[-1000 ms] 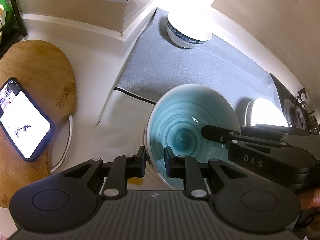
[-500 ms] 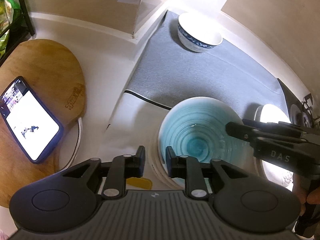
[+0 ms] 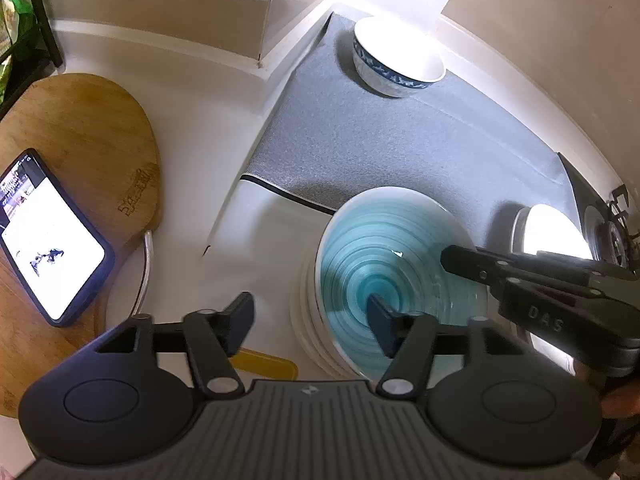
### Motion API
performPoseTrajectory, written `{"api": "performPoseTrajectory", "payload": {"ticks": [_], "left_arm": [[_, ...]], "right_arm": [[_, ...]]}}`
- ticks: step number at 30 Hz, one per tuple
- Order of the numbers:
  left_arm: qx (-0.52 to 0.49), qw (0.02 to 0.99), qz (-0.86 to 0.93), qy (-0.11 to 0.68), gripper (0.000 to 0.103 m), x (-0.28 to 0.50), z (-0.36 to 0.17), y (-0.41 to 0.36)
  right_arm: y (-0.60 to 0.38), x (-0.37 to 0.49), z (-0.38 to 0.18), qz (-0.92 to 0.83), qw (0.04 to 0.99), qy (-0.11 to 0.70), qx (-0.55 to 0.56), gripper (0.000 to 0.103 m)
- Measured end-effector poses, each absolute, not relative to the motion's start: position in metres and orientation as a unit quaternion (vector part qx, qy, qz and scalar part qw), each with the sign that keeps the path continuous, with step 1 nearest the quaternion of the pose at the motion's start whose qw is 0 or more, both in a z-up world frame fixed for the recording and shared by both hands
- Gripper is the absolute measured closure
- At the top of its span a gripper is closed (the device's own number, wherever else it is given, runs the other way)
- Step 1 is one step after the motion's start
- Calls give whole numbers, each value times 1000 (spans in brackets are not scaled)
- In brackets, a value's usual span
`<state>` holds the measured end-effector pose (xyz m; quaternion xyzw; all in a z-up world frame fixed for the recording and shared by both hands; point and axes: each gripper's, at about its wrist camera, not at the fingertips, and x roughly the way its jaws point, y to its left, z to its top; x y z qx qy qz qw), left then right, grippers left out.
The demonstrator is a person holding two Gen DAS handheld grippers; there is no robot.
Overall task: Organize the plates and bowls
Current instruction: 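Open both tools to release the turquoise bowl on the stack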
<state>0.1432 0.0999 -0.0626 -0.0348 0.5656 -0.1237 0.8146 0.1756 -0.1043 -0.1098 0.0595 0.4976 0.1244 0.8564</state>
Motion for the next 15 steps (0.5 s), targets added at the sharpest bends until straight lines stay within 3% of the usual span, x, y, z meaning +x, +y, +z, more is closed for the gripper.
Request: {"api": "performPoseTrajectory", "payload": {"ticks": [1,3,5,7,9,15], "left_arm": [[-36,814,-122,566,25,144,-63,100],[-39,815,-120,566,17,145,-64,100],[-37,816,-121,564,16,145,-61,100],[-34,818,-120,561,12,145,-57,100],[-34,826,-116,551,0,145,-50,103],[-36,852,-105,512,0,143,-27,106]], "right_arm": [[-105,176,-109,123,854,501,62,86],[-105,176,-107,120,852,505,63,61],[-105,175,-103,116,851,508,64,48],[-104,172,-99,115,853,506,62,43],[-103,170,-95,109,856,502,57,37],[-103,163,-87,100,861,496,53,29]]}}
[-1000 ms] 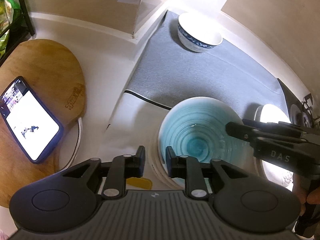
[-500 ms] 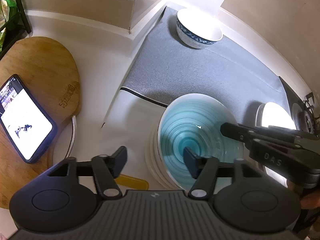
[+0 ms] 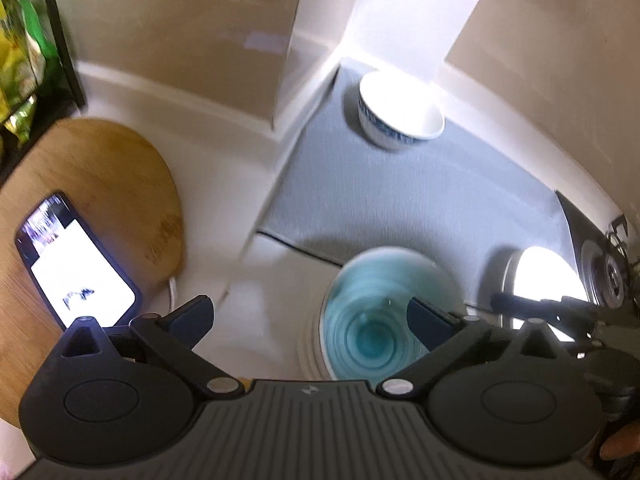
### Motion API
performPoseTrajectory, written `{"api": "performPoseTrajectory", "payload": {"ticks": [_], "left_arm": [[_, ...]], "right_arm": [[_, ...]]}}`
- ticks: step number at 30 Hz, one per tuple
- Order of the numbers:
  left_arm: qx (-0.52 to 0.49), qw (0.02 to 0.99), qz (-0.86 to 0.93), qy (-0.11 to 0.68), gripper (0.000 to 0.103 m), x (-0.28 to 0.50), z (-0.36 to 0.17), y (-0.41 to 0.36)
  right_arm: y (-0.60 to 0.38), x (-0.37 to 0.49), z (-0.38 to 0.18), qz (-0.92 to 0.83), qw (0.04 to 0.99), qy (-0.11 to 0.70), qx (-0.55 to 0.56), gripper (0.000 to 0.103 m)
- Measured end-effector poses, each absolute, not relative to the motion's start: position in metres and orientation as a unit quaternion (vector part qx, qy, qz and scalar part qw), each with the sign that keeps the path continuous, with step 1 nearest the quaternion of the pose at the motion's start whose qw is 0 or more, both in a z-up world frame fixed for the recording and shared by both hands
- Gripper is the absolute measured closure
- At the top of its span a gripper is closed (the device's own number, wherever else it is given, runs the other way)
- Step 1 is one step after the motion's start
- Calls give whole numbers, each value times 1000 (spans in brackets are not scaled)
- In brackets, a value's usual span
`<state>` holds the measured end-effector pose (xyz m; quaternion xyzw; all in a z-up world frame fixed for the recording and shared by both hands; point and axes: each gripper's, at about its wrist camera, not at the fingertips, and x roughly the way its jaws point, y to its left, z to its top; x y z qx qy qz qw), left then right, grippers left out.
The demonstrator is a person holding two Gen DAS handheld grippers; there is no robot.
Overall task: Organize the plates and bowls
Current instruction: 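Open both tools to release the turquoise bowl on the stack, then move both tools to the blue-banded white bowl and grasp its rim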
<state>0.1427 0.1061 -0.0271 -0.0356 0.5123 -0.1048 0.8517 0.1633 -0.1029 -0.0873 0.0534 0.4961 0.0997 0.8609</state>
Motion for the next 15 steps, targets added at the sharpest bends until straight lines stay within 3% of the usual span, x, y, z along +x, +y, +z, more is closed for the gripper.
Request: {"api": "performPoseTrajectory", "payload": {"ticks": [15], "left_arm": [[-6,863,-109,492,0,155,-13,80]], "right_arm": [[-119,167,-72,81,874,472,78,22]]}}
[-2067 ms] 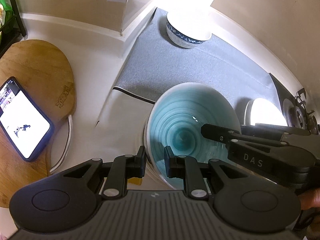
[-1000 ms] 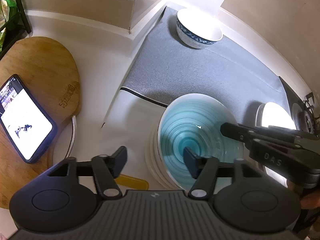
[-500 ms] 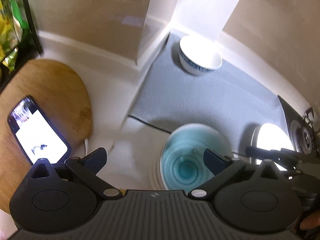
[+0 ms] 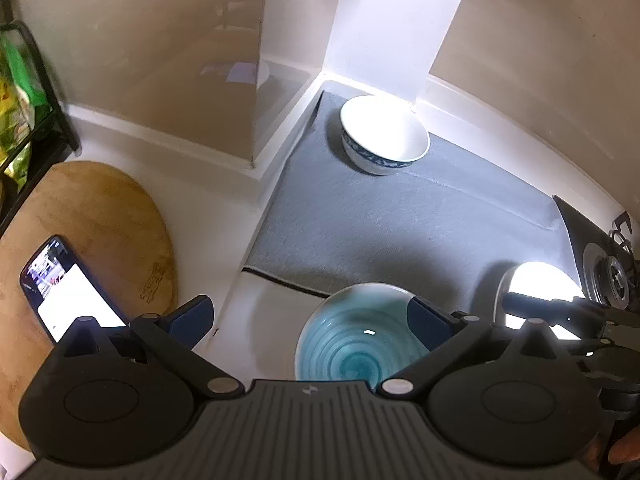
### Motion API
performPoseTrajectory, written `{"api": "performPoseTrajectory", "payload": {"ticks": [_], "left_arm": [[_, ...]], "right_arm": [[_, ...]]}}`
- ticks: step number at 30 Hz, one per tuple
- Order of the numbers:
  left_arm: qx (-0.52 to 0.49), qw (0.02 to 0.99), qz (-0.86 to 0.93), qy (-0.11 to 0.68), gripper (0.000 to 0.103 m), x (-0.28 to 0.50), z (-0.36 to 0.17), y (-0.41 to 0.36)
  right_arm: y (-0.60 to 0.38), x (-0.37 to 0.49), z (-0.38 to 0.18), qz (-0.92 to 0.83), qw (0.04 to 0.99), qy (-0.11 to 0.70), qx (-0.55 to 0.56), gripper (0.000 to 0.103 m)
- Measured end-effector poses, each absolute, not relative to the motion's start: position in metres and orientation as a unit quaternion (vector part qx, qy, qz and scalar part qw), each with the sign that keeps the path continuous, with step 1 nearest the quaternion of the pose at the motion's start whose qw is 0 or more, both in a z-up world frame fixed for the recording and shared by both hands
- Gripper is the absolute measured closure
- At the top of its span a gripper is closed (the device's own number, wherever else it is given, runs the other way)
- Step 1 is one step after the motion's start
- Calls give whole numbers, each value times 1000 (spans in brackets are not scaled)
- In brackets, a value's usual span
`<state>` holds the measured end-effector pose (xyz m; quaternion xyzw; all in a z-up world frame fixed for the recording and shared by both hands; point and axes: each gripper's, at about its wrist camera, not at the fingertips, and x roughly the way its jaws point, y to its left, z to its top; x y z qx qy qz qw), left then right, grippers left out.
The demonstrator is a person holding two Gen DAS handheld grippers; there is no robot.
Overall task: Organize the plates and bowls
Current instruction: 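Move both tools to the blue-banded white bowl and grasp its rim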
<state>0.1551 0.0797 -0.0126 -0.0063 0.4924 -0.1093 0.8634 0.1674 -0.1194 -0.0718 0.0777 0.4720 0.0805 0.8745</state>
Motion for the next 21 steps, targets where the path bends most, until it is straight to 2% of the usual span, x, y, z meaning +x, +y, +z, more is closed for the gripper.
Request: {"api": "performPoseTrajectory", "payload": {"ticks": [21], "left_arm": [[-10,873,-64,484,0,262,-28,15]], "right_arm": [[-187,254,-75,7,891,441,108,20]]}}
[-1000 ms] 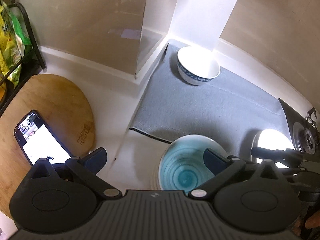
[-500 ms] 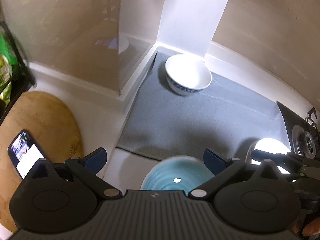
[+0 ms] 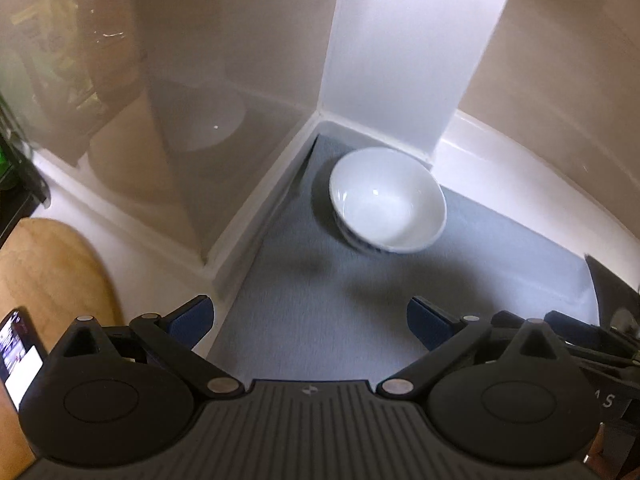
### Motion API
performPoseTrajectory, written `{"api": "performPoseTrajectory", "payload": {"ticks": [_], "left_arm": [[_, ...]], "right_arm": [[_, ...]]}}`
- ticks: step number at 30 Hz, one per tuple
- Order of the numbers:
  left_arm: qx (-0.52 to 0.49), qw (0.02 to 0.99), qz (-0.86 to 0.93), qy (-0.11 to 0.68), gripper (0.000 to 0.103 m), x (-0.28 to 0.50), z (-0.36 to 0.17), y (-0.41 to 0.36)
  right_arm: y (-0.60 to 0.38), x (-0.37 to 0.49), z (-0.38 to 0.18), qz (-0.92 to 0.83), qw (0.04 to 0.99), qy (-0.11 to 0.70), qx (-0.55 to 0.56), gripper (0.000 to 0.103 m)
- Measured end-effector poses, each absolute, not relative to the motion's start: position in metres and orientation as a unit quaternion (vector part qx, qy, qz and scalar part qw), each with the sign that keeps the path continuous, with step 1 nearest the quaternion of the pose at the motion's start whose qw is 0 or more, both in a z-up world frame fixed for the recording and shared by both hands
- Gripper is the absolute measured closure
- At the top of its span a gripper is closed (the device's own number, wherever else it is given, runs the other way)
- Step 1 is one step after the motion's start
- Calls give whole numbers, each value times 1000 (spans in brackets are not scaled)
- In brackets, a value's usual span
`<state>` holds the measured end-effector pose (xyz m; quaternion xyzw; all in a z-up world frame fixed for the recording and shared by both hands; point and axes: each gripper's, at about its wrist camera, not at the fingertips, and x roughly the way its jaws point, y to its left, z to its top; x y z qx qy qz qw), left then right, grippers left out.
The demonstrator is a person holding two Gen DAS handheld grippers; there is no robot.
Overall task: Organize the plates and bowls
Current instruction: 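Move both tools to the blue-banded white bowl and grasp its rim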
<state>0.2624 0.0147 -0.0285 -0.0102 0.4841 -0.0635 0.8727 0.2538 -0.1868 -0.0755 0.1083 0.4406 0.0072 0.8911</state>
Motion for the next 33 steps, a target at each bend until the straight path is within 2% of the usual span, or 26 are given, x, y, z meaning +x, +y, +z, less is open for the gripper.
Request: {"api": "performPoseTrajectory", "payload": {"ticks": [14,20,23,24,25,27,28,33], "left_arm": [[-104,856,7,506,0,326,-66,-1],[-104,856,18,507,0,337,-74,-6],[-99,853,20,512,0,339,-78,-7],[-98,852,22,514,0,341,-79,-5],[-97,852,23,515,0,343,-79,-5],[-92,850,25,517,0,345,-81,-6],[-89,849,26,521,0,346,-83,-7],[-84,839,11,537,0,350,-91,-13]], "right_arm": [[-209,337,-113,-9,891,438,121,21],[-202,363,-136,13,885,448,123,28],[-198,375,-149,21,879,459,126,42],[-196,378,-153,23,877,462,130,53],[-195,379,-155,27,875,464,134,58],[-191,381,-156,37,873,467,134,80],[-189,382,-158,40,873,469,130,85],[-193,376,-153,46,861,491,124,90]]}}
